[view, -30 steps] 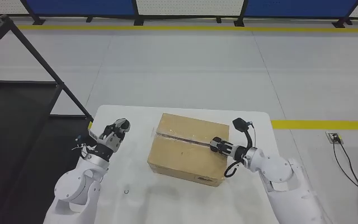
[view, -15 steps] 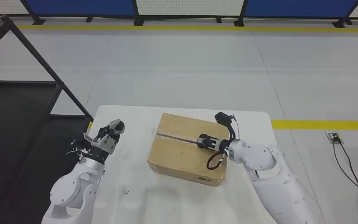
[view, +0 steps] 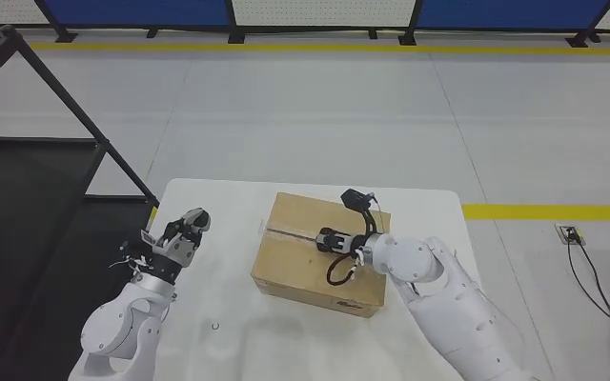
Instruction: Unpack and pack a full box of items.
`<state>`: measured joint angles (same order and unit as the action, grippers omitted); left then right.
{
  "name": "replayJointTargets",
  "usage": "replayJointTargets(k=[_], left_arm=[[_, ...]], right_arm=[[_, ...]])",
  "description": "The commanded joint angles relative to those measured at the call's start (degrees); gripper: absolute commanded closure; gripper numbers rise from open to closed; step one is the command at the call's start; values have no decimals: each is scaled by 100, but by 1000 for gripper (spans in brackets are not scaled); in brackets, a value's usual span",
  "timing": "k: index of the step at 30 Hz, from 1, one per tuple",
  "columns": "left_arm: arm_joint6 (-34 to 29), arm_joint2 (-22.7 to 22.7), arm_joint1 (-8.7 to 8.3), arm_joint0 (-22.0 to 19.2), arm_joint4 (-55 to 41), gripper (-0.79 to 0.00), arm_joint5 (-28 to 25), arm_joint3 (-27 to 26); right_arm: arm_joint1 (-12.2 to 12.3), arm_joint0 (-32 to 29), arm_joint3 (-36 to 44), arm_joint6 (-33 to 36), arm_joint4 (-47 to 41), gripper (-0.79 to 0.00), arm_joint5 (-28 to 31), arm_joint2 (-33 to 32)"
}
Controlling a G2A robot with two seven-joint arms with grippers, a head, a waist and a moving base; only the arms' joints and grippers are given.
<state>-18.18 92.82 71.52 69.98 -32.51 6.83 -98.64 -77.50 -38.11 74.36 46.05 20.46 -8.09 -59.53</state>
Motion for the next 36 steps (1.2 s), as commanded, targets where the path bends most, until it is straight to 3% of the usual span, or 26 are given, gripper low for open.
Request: replayJointTargets(k=[1, 21, 27, 36], left_arm=[[-39, 18, -4, 30, -49, 0, -8, 8], [-392, -198, -23, 208, -101, 0, -23, -41], [-504, -318, -31, 163, -41, 0, 41, -41], [-632, -495, -52, -132, 234, 0, 146, 77]], right_arm=[[-45, 80, -107, -149, -52, 0, -8, 106], [-442, 572, -878, -917, -504, 0, 356, 835], [-323, 285, -582, -968, -499, 0, 379, 398], [64, -894, 702, -579, -222, 0, 230, -781]])
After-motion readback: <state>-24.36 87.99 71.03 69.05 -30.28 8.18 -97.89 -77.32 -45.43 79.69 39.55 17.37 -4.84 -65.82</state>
